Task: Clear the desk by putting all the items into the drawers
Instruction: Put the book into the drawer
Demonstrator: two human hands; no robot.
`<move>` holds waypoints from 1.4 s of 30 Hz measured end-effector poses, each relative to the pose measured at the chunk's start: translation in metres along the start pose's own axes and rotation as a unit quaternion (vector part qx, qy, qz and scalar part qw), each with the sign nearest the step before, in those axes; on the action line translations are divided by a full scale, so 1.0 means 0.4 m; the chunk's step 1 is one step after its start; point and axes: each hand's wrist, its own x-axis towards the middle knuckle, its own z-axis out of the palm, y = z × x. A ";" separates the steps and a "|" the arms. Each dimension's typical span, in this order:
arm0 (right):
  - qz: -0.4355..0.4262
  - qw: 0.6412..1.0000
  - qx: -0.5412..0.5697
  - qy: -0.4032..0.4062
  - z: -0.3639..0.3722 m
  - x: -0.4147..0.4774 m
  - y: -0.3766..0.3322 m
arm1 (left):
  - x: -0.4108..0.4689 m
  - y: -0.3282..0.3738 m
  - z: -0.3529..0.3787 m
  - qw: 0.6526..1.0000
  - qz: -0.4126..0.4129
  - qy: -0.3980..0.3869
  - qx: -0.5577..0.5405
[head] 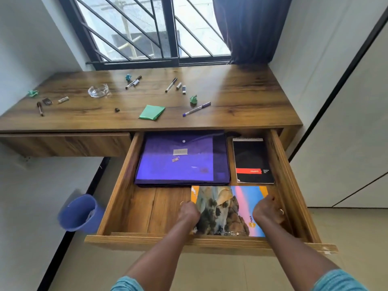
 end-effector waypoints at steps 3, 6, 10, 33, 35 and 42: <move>0.005 1.000 -0.016 0.023 0.008 0.007 0.032 | -0.013 0.040 0.028 0.999 0.033 -0.014 -0.004; -0.023 0.999 -0.034 0.026 0.016 0.007 0.044 | -0.007 0.067 0.057 0.998 0.049 -0.017 -0.023; -0.106 0.993 -0.051 0.027 0.015 -0.012 0.027 | -0.006 0.064 0.059 0.998 0.054 -0.013 -0.027; -0.187 0.974 -0.049 -0.120 0.045 -0.046 -0.034 | -0.041 0.026 0.025 0.995 0.060 -0.082 -0.014; -0.196 0.977 -0.022 -0.077 0.053 -0.056 -0.059 | -0.045 0.015 0.011 0.993 0.069 -0.094 -0.032; -0.318 0.946 0.056 0.032 0.075 -0.203 -0.224 | -0.026 -0.076 -0.088 0.990 0.122 -0.022 -0.070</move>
